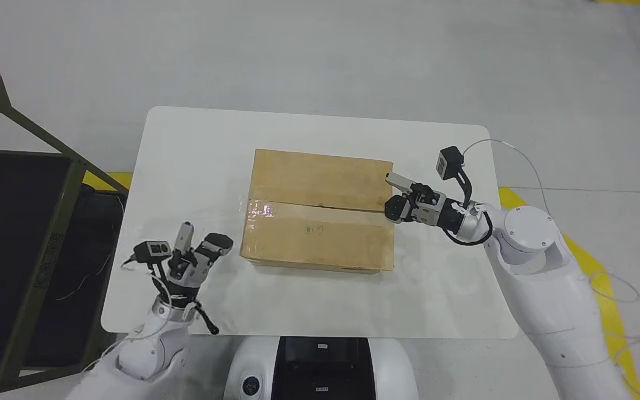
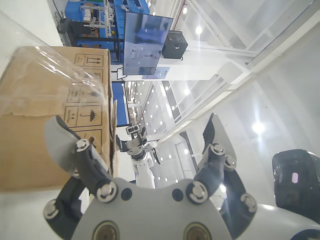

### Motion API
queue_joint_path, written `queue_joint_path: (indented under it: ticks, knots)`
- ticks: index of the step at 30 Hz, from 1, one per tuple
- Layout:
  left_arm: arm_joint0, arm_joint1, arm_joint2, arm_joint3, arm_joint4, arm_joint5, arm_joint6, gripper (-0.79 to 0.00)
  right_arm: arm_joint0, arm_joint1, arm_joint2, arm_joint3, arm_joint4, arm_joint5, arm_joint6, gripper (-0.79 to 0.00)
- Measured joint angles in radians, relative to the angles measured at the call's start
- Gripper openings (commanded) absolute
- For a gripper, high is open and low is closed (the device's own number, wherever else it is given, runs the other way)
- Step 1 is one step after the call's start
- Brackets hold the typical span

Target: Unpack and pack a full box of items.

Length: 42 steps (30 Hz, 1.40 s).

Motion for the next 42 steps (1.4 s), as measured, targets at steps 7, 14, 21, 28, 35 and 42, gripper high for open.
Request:
queue_joint_path:
  ticks: [7, 14, 21, 28, 35, 42]
  knots:
    - [-0.091, -0.022, 0.040, 0.076, -0.021, 0.091, -0.019, 0.000, 0.000, 0.000, 0.000, 0.000, 0.000, 0.000, 0.000, 0.000]
    - [-0.184, -0.052, 0.101, 0.140, -0.028, 0.108, -0.007, 0.000, 0.000, 0.000, 0.000, 0.000, 0.000, 0.000, 0.000, 0.000]
    - [-0.249, -0.082, 0.126, 0.165, -0.071, 0.065, 0.027, 0.000, 0.000, 0.000, 0.000, 0.000, 0.000, 0.000, 0.000, 0.000]
    - [-0.255, -0.099, 0.100, 0.162, -0.123, 0.023, 0.033, 0.000, 0.000, 0.000, 0.000, 0.000, 0.000, 0.000, 0.000, 0.000]
    - [-0.260, -0.111, 0.060, 0.150, -0.142, 0.024, 0.021, 0.000, 0.000, 0.000, 0.000, 0.000, 0.000, 0.000, 0.000, 0.000]
    - [-0.296, -0.126, 0.066, 0.165, -0.107, 0.153, 0.048, 0.000, 0.000, 0.000, 0.000, 0.000, 0.000, 0.000, 0.000, 0.000]
